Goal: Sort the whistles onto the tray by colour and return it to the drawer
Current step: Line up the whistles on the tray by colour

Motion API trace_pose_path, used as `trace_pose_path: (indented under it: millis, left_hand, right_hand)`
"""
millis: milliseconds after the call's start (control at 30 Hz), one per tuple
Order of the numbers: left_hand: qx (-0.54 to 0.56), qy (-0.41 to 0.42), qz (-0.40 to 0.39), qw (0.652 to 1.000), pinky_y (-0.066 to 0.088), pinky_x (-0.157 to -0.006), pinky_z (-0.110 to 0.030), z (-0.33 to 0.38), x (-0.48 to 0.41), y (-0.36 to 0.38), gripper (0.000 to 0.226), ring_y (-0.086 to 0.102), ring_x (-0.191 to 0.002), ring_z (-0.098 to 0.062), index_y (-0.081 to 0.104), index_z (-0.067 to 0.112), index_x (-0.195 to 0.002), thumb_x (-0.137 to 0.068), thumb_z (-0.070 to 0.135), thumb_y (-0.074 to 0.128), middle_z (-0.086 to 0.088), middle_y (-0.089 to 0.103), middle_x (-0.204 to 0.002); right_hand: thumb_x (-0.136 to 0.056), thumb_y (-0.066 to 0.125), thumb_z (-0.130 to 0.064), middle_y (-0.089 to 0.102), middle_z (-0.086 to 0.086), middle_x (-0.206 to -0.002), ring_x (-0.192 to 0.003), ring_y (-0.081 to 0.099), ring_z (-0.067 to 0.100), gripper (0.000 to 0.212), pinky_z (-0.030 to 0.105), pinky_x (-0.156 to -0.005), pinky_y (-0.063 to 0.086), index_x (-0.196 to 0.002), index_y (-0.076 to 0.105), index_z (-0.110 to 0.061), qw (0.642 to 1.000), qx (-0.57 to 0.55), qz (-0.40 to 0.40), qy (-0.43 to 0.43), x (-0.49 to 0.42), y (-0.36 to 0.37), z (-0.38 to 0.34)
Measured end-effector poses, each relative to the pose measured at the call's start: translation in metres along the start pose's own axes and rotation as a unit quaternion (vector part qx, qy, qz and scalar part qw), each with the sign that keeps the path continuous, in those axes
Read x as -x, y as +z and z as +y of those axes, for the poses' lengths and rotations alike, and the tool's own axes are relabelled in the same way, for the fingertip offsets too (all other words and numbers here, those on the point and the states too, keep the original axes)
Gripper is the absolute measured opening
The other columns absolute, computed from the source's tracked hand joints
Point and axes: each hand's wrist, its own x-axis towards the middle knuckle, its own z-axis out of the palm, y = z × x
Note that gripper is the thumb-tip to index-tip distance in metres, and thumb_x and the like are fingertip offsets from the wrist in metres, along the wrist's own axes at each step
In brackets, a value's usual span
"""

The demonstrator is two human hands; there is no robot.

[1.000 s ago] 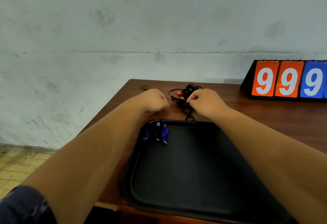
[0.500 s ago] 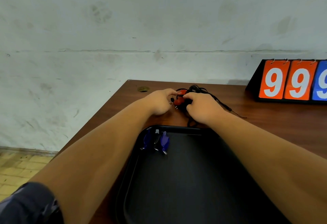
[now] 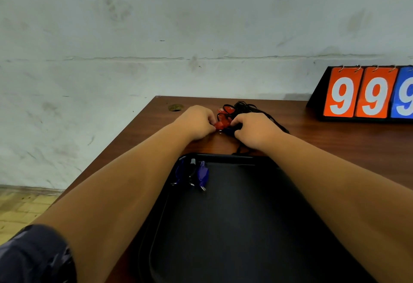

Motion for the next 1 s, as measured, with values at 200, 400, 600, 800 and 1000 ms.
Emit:
trace_pose_path:
  millis: [200, 400, 600, 800, 1000]
  left_hand:
    - [0.086, -0.066, 0.022, 0.994, 0.057, -0.081, -0.034, -0.010, 0.010, -0.007, 0.013, 0.062, -0.072, -0.014, 0.082, 0.017, -0.107, -0.099, 0.024, 0.075, 0.007, 0.067, -0.080]
    - [0.168, -0.070, 0.051, 0.982, 0.060, -0.089, -0.038, -0.015, 0.029, -0.011, 0.004, 0.067, -0.086, -0.019, 0.080, 0.022, -0.098, -0.098, 0.023, 0.076, 0.004, 0.071, -0.085]
    - [0.293, -0.088, 0.044, 0.951, 0.063, -0.072, -0.037, -0.012, 0.053, -0.018, 0.004, 0.068, -0.072, -0.017, 0.076, 0.014, -0.103, -0.100, 0.013, 0.073, -0.010, 0.075, -0.091]
    - [0.376, -0.102, 0.024, 0.921, 0.066, -0.081, -0.037, -0.006, 0.071, -0.031, 0.006, 0.070, -0.075, -0.013, 0.076, 0.015, -0.106, -0.101, 0.014, 0.073, -0.007, 0.076, -0.094]
    - [0.397, -0.108, -0.001, 0.912, 0.064, -0.074, -0.031, 0.005, 0.083, -0.036, 0.009, 0.073, -0.077, -0.012, 0.077, 0.014, -0.108, -0.101, 0.016, 0.072, -0.005, 0.079, -0.095]
  right_hand:
    - [-0.101, 0.067, -0.019, 0.068, -0.002, -0.134, -0.101, 0.058, 0.014, 0.035, 0.025, -0.080, 0.043, -0.134, 0.069, -0.030, 1.000, -0.025, 0.007, 0.010, 0.003, 0.002, 0.003]
    - [-0.100, 0.062, -0.019, 0.063, -0.005, -0.120, -0.093, 0.061, 0.011, 0.034, 0.025, -0.071, 0.045, -0.130, 0.071, -0.034, 0.998, -0.053, -0.039, 0.009, 0.015, -0.008, -0.001]
    - [-0.103, 0.047, -0.011, 0.070, -0.014, -0.100, -0.071, 0.061, 0.006, 0.043, 0.021, -0.058, 0.044, -0.112, 0.080, -0.036, 0.992, -0.111, -0.043, 0.048, 0.032, -0.016, -0.005]
    - [-0.099, 0.047, 0.000, 0.069, -0.009, -0.107, -0.072, 0.055, 0.005, 0.046, 0.021, -0.058, 0.041, -0.098, 0.081, -0.031, 0.985, -0.156, -0.031, 0.067, 0.049, -0.026, -0.008]
    - [-0.098, 0.061, -0.009, 0.067, -0.007, -0.097, -0.080, 0.063, 0.006, 0.022, 0.020, -0.065, 0.047, -0.113, 0.071, -0.022, 0.980, -0.185, 0.019, 0.065, 0.062, -0.033, -0.009]
